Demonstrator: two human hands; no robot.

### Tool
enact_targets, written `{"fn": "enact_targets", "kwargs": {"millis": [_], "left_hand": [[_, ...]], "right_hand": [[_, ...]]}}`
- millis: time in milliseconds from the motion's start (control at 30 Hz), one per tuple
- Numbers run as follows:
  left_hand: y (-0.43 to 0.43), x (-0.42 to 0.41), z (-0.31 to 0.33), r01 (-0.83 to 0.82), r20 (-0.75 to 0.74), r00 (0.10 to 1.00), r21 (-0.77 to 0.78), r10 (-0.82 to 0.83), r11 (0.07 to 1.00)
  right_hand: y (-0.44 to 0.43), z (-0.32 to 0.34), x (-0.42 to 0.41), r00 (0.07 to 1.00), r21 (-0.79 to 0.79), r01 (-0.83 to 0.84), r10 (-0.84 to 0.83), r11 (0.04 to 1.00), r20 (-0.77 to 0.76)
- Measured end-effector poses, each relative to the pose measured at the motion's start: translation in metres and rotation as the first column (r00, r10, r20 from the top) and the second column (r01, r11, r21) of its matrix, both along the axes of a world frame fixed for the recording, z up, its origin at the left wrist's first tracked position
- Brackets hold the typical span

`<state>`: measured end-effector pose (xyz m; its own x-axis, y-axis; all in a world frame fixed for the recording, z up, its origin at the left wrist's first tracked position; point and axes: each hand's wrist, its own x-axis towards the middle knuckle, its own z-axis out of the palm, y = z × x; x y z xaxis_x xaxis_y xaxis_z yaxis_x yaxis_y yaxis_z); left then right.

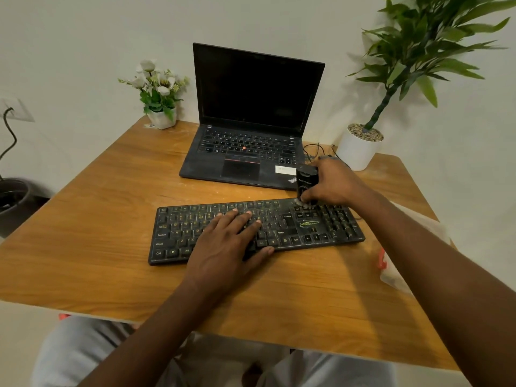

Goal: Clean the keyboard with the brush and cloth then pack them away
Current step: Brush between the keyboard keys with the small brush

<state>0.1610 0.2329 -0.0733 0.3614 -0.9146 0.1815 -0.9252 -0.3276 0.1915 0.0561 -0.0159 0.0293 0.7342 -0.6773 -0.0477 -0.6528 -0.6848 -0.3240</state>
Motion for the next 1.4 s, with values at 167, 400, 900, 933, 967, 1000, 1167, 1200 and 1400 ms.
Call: {"fn": "enact_targets", "kwargs": {"millis": [167, 400, 900, 933, 967, 1000, 1167, 1200, 1400], "left_hand": [[0.0, 0.0, 0.0, -0.004, 0.004, 1.0, 0.003, 0.004, 1.0], [0.0, -0.001, 0.002, -0.004, -0.004, 1.0, -0.005, 0.004, 1.0], [0.001, 0.0, 0.001, 0.004, 0.001, 1.0, -0.009, -0.004, 1.0], [0.0, 0.0, 0.001, 0.005, 0.004, 1.0, -0.011, -0.005, 1.0], [0.0, 0.0, 0.001, 0.007, 0.008, 1.0, -0.012, -0.007, 1.0], [0.0, 0.0, 0.001, 0.007, 0.009, 1.0, -0.011, -0.007, 1.0], [0.0, 0.0, 0.001, 0.008, 0.007, 1.0, -0.014, -0.008, 1.0], [0.0, 0.0, 0.001, 0.009, 0.003, 1.0, -0.011, -0.009, 1.0], [0.0, 0.0, 0.0, 0.005, -0.002, 1.0, -0.009, -0.005, 1.0]], "right_hand": [[0.009, 0.001, 0.004, 0.999, 0.055, -0.03, 0.029, 0.998, 0.028], [0.011, -0.004, 0.009, 0.996, 0.152, -0.05, 0.037, 0.987, 0.084], [-0.002, -0.008, 0.01, 0.982, 0.129, -0.189, 0.189, 0.973, 0.017], [0.0, -0.009, 0.014, 0.977, 0.153, -0.215, 0.212, 0.965, 0.041], [0.0, -0.011, 0.017, 0.971, 0.172, -0.24, 0.233, 0.955, 0.059], [0.0, -0.011, 0.019, 0.965, 0.185, -0.26, 0.252, 0.948, 0.069], [-0.019, -0.005, 0.003, 0.956, 0.169, -0.293, 0.293, 0.941, 0.028], [-0.026, -0.004, -0.005, 0.957, 0.149, -0.29, 0.292, 0.945, 0.011], [-0.049, -0.004, -0.028, 0.97, 0.1, -0.243, 0.242, 0.965, 0.024]]}}
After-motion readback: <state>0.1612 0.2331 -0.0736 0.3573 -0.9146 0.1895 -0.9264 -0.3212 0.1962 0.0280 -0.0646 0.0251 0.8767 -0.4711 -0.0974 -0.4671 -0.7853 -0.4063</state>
